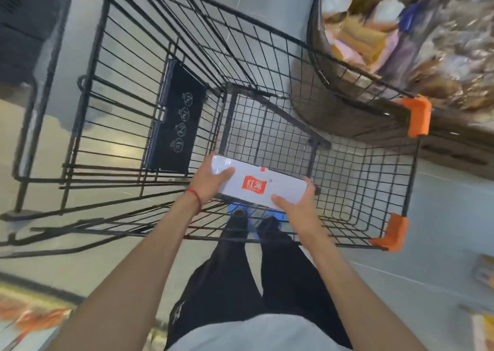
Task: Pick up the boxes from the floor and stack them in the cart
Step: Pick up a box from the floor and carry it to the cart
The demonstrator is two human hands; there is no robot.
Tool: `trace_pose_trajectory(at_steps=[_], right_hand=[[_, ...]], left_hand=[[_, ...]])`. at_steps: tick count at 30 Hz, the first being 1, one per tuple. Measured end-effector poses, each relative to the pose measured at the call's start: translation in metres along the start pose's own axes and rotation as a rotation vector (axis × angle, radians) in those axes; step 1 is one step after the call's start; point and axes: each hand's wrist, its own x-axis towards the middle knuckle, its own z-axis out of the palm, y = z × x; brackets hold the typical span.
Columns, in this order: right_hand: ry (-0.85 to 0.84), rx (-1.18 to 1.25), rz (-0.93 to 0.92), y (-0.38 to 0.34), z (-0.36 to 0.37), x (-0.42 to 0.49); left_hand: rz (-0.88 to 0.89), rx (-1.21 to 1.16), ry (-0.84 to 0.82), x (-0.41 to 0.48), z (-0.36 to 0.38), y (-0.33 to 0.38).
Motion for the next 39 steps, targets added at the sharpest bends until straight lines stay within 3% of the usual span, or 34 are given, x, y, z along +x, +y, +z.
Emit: trace_pose_trajectory(at_steps=[12, 21, 28, 34, 39], right_hand=[[-0.164, -0.237, 0.138, 0.041, 0.031, 0.082], [-0.203, -0.354, 0.097, 0.039, 0.029, 0.079], [-0.413, -0.316, 0.153, 0.036, 0.026, 0.072], [-0.276, -0.207, 0.138, 0.026, 0.023, 0.063], [-0.096, -0.140, 0.103, 0.008, 0.000, 0.031]], left_hand=[[-0.237, 0.014, 0.011, 0.089, 0.006, -0.056], [-0.291, 0.017, 0.071, 0.081, 0.000, -0.070], [-0.305, 0.057, 0.209, 0.069, -0.001, -0.067], [-0.298, 0.051, 0.263, 0.044, 0.004, -0.043], [-0.084, 0.080, 0.270, 0.004, 0.018, -0.008]])
